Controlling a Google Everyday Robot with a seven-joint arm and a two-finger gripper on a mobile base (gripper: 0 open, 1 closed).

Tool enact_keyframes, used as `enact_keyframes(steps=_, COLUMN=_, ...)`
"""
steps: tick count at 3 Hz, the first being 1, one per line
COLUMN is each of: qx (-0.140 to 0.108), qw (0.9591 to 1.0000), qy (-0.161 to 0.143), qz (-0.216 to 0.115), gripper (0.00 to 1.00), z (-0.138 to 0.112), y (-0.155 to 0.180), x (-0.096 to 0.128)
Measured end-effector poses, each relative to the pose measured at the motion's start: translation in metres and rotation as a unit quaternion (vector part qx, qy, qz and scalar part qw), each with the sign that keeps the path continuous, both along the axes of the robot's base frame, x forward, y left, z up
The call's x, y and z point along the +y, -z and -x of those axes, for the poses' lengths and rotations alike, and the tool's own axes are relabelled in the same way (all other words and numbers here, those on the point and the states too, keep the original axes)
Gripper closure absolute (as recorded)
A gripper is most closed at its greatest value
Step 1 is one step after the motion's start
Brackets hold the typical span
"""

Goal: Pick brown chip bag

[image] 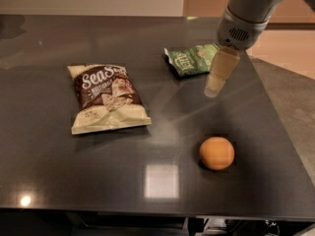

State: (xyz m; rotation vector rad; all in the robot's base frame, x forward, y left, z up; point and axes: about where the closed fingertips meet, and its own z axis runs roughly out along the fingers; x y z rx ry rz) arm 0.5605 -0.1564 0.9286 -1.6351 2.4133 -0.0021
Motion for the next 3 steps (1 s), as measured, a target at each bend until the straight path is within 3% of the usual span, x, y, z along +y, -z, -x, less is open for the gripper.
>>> enact_keyframes(steps=1, qx=0.017, qw=0.9985, qy=0.05, qz=-0.009, gripper=0.0, z=-0.04, y=0.028, x=0.041)
enact_keyframes(steps=2, qx=0.032, qw=0.9954, qy=0.084, qz=-0.035, gripper=0.0, z=-0.06, y=0.042, x=0.089)
enact_keyframes(steps=3, qx=0.048, qw=0.9923, qy=0.093, qz=-0.067, gripper=0.0, z=-0.064, y=0.04, x=0.132)
